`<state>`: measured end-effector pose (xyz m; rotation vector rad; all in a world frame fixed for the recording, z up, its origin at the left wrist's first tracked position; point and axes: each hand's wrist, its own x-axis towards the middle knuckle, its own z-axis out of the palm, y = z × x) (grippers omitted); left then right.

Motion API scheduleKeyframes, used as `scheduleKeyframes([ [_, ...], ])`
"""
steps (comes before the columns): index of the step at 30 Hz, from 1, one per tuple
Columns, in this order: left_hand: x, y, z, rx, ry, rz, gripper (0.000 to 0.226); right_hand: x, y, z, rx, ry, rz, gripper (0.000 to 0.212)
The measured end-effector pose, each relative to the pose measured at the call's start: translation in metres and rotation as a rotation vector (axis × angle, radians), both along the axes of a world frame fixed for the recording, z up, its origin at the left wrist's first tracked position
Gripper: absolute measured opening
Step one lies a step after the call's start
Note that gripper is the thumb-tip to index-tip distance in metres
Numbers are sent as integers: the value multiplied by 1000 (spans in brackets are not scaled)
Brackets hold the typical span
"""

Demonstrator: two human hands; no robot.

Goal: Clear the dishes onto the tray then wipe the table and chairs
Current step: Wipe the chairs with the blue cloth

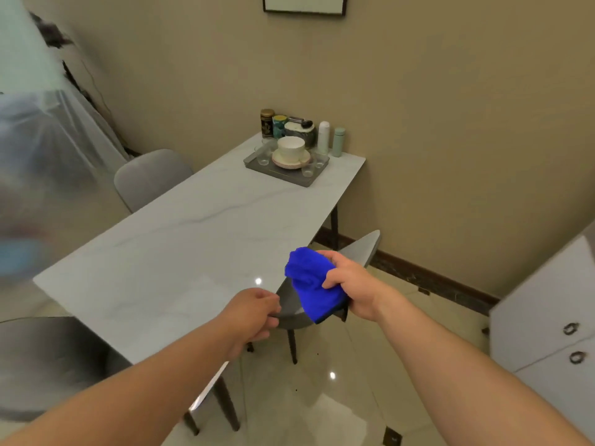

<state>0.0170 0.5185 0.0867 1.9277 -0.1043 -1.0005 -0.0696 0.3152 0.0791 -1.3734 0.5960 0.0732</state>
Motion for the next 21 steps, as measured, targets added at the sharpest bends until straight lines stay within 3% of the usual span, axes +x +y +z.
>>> scheduleKeyframes([
  [7,30,189,18,-194,58,102,34,38,209,19,204,-68,99,36],
  [13,41,331,6,-322,172,313,30,75,354,-9,219,-18,269,43],
  [17,59,387,-9,-318,79,412,26,97,411,-18,340,11,293,37],
  [21,86,417,-21,-298,33,440,22,122,447,-21,332,77,393,36],
])
